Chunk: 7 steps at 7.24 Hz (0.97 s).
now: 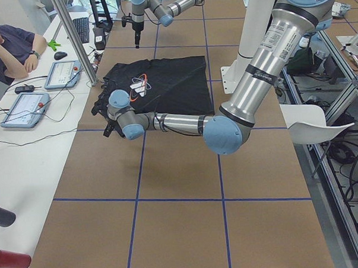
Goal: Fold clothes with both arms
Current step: 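Raise the right gripper off the shirt while the left gripper approaches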
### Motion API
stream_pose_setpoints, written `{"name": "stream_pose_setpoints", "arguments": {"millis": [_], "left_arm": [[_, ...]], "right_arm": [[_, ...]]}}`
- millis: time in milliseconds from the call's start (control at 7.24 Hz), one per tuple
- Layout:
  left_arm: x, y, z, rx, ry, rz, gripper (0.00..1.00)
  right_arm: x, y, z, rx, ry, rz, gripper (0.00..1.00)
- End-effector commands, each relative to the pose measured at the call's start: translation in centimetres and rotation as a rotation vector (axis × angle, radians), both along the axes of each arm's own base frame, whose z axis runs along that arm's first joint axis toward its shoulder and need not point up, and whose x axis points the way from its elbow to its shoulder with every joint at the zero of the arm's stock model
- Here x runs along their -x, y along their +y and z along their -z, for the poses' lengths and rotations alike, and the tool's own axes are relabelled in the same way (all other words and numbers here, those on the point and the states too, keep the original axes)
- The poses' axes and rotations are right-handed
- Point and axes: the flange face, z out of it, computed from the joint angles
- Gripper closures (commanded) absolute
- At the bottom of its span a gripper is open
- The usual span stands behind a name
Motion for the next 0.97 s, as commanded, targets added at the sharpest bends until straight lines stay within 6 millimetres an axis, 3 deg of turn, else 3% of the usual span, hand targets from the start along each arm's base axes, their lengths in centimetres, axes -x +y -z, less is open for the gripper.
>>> {"name": "stream_pose_setpoints", "arguments": {"millis": [0,138,276,553,829], "left_arm": [[-3.8,0.3,-0.4,0.001,0.005,0.020,0.00],[-5.5,1.1,-0.5,-0.013,0.001,0.018,0.00],[-7.5,1.7,-1.0,-0.015,-0.022,0.043,0.01],[-7.6,1.8,-1.5,-0.008,-0.028,0.048,0.29],[-7.9,2.0,-2.9,-0.007,-0.030,0.045,0.33]], "right_arm": [[-8.6,1.7,-7.0,-0.041,0.014,0.077,0.00],[-10.0,1.8,-8.2,-0.047,0.022,0.086,0.00],[-10.0,1.8,-8.4,-0.047,0.023,0.087,0.00],[-9.9,1.7,-8.3,-0.049,0.021,0.089,0.00],[-9.7,1.7,-8.4,-0.049,0.024,0.088,0.00]]}}
